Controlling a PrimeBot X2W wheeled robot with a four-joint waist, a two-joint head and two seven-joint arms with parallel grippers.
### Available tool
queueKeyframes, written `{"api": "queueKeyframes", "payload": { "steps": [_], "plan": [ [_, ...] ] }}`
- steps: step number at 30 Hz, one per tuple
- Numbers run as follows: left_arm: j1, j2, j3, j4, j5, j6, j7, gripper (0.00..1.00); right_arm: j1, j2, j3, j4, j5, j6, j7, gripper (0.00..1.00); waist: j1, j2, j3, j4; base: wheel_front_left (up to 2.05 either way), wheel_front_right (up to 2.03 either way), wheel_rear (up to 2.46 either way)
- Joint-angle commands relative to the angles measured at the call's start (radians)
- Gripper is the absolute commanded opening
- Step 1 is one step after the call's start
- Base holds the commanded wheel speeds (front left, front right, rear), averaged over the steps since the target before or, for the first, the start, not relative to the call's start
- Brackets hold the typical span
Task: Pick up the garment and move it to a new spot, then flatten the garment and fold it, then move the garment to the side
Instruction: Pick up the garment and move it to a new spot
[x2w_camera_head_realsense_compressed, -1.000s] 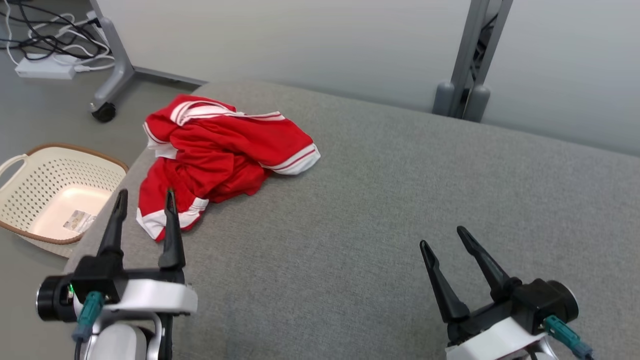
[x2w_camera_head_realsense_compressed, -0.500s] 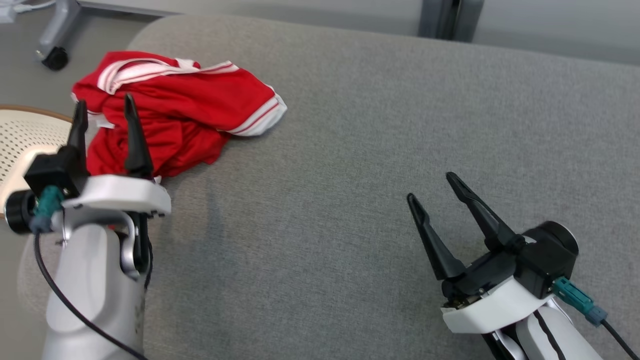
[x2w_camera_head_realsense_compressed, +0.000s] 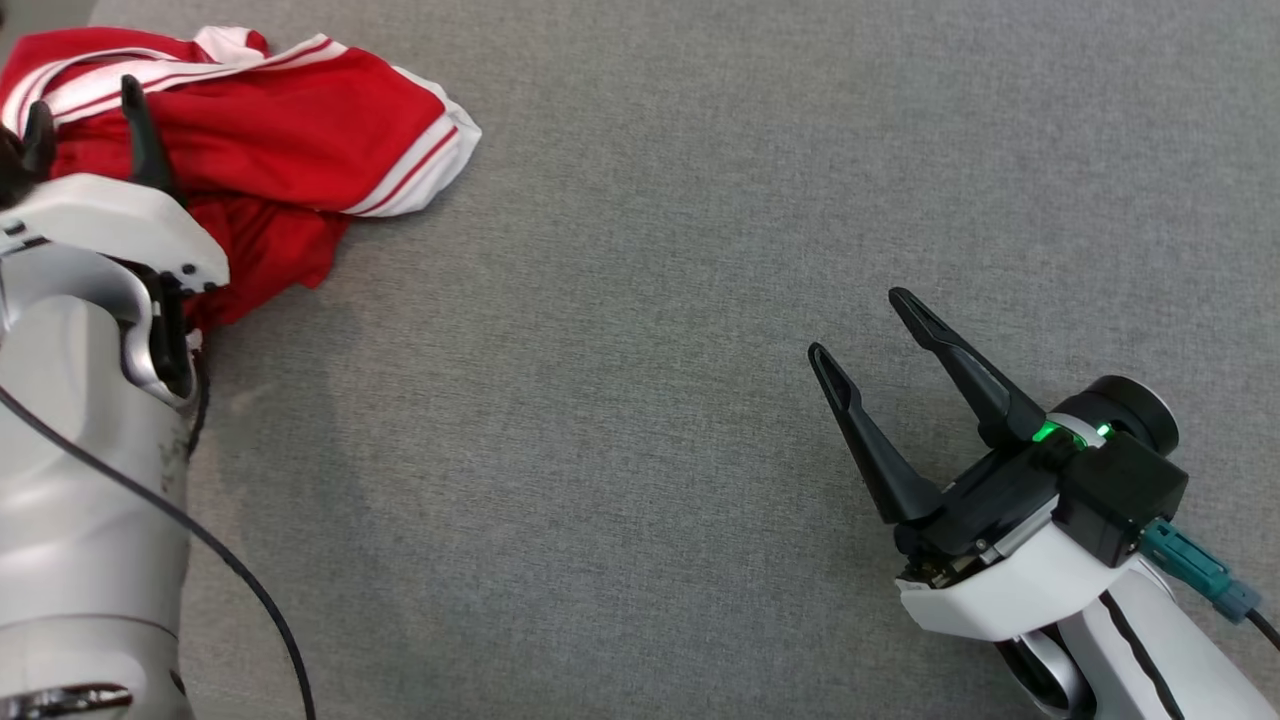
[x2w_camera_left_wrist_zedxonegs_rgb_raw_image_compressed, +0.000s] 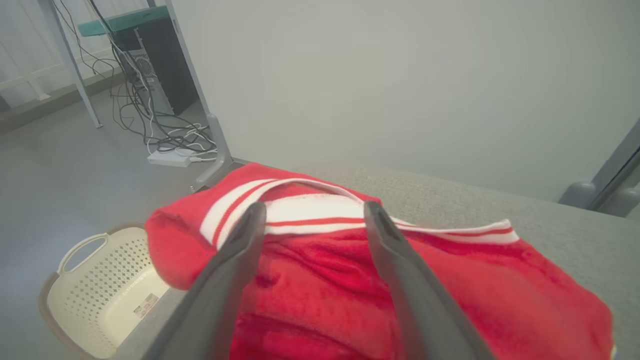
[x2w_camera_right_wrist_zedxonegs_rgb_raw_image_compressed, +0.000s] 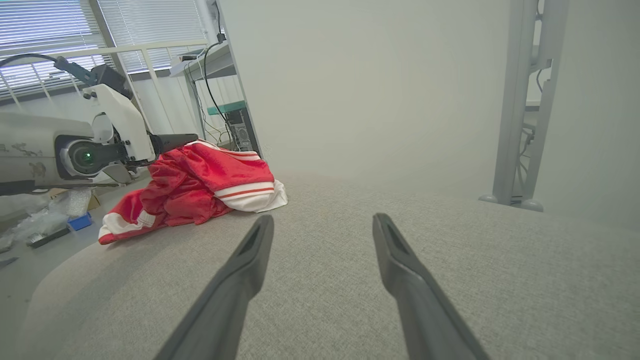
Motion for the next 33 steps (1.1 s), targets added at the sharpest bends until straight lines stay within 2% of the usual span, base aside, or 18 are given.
{"api": "queueKeyframes", "payload": {
  "steps": [1,6,9,14,18,19,20,27,33],
  "plan": [
    [-0.025,0.014,0.003,0.022,-0.007,0.009,0.018,1.0,-0.013,-0.007,0.0,-0.003,0.0,0.0,-0.005,1.0,0.0,0.0,0.015,-0.012,0.0,0.0,0.0],
    [-0.096,0.041,-0.003,0.159,-0.013,0.025,0.185,1.0,-0.027,-0.007,0.001,0.001,0.001,0.0,-0.005,1.0,0.0,0.0,0.031,-0.02,0.0,0.0,0.0],
    [-0.116,0.054,-0.015,0.205,-0.006,0.028,0.249,1.0,-0.034,0.001,0.001,0.003,0.002,0.0,-0.005,1.0,0.0,0.0,0.038,-0.024,0.0,0.0,0.0],
    [-0.125,0.055,-0.031,0.27,-0.016,-0.004,0.346,1.0,-0.043,0.01,-0.005,-0.001,0.009,0.0,-0.005,1.0,0.0,0.0,0.045,-0.027,0.0,0.0,0.0],
    [-0.115,0.043,-0.039,0.294,-0.023,-0.021,0.36,1.0,-0.05,0.01,-0.007,0.003,0.01,0.0,-0.005,1.0,0.0,0.0,0.048,-0.029,0.0,0.0,0.0],
    [-0.114,0.039,-0.041,0.295,-0.024,-0.029,0.358,0.95,-0.051,0.011,-0.007,0.004,0.009,0.0,-0.005,1.0,0.0,0.0,0.048,-0.029,0.0,0.0,0.0],
    [-0.114,0.038,-0.042,0.292,-0.026,-0.037,0.347,0.0,-0.051,0.011,-0.008,0.005,0.008,0.0,-0.005,1.0,0.0,0.0,0.047,-0.029,0.0,0.0,0.0],
    [-0.093,0.045,-0.017,0.234,-0.057,-0.04,0.161,0.0,-0.045,0.018,-0.003,0.006,0.016,0.0,-0.005,1.0,0.0,0.0,0.021,-0.037,0.0,0.0,0.0],
    [-0.045,0.046,-0.003,0.199,-0.076,-0.051,0.012,0.0,-0.017,0.036,-0.011,0.012,0.019,0.0,-0.005,1.0,0.0,0.0,-0.044,-0.056,0.0,0.0,0.0]
  ]
}}
